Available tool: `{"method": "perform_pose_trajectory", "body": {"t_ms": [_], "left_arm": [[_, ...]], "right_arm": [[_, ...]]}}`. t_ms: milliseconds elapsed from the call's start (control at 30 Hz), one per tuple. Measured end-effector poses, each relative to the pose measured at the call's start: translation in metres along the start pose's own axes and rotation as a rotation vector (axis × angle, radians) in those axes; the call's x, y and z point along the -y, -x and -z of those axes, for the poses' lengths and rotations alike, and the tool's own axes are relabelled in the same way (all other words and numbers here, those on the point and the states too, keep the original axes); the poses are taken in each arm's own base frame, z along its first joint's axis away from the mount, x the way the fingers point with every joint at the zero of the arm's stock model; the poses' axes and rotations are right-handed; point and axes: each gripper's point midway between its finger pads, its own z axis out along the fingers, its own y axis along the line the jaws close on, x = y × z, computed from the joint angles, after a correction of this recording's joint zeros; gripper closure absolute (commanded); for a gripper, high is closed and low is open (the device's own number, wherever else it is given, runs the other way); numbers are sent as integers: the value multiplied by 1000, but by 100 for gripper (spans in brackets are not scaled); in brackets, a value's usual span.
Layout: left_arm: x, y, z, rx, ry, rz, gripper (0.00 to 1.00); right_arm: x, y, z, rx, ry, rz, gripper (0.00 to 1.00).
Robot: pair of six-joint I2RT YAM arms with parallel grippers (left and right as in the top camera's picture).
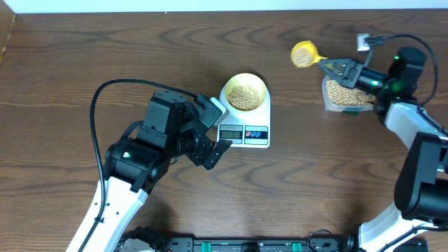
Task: Scoop item into bowl and weigh 50g on scale
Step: 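Carry the yellow scoop right back over the soybean tub, then lower the scoop into the soybeans and scoop a small amount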
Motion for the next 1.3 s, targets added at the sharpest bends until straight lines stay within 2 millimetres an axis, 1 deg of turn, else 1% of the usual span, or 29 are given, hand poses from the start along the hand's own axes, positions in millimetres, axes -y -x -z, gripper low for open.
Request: {"method": "perform_pose_trajectory", "body": {"t_ms": [233,567,733,767,967,1100,1233,1300], "left_arm": [[0,0,0,0,0,0,6],[0,0,0,0,0,0,6],[0,0,0,0,0,0,6],[0,0,0,0,0,0,6],[0,0,0,0,0,0,6],[0,0,0,0,0,0,6],[0,0,0,0,0,0,6],[0,0,0,0,0,0,6]], "right_arm": [[12,18,31,67,-27,-64,99],[25,31,61,133,-67,-95,98],[35,37,82,174,-102,-91,99],[36,37,83,176,-105,-92,98],[59,33,103,211,-189,-150,99],[66,29,107,214,-221,-154,99],[73,16,106,186,-248,-182,99],[77,6,106,161,-261,-201,99]]}}
